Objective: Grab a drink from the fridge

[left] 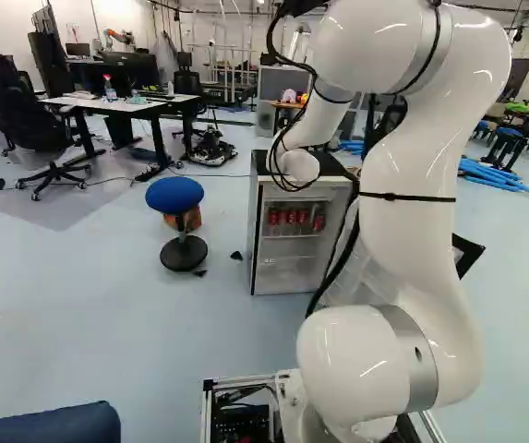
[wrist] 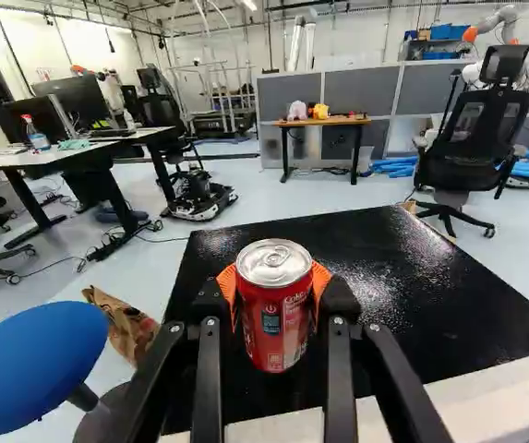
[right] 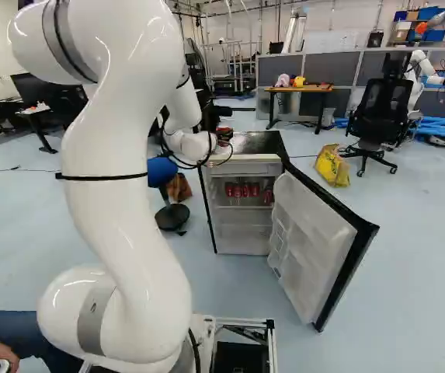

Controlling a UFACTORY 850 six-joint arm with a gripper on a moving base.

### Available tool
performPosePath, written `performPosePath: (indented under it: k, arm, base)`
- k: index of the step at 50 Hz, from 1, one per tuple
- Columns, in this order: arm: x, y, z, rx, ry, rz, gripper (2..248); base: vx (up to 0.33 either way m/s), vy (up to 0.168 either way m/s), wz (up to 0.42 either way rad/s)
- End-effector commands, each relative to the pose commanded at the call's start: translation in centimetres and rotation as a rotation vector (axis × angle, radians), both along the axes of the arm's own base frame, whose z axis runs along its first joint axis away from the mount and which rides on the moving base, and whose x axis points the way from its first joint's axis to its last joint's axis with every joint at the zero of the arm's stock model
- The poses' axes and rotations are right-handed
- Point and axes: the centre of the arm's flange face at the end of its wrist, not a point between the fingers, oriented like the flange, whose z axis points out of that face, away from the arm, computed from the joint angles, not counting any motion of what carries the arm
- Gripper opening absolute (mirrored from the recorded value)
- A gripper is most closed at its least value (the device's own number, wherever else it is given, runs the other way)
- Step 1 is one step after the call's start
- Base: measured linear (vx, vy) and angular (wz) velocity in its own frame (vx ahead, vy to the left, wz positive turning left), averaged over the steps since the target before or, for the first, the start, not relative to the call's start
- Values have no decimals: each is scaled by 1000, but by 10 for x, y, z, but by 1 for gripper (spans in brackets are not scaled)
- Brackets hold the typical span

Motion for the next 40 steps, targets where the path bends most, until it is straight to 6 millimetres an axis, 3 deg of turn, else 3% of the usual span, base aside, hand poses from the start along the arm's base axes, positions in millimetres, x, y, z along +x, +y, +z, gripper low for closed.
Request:
performPosePath:
  k: [40]
  arm:
    - [62, -15, -14, 5, 2, -15, 98]
  base:
    - [0, 0, 0]
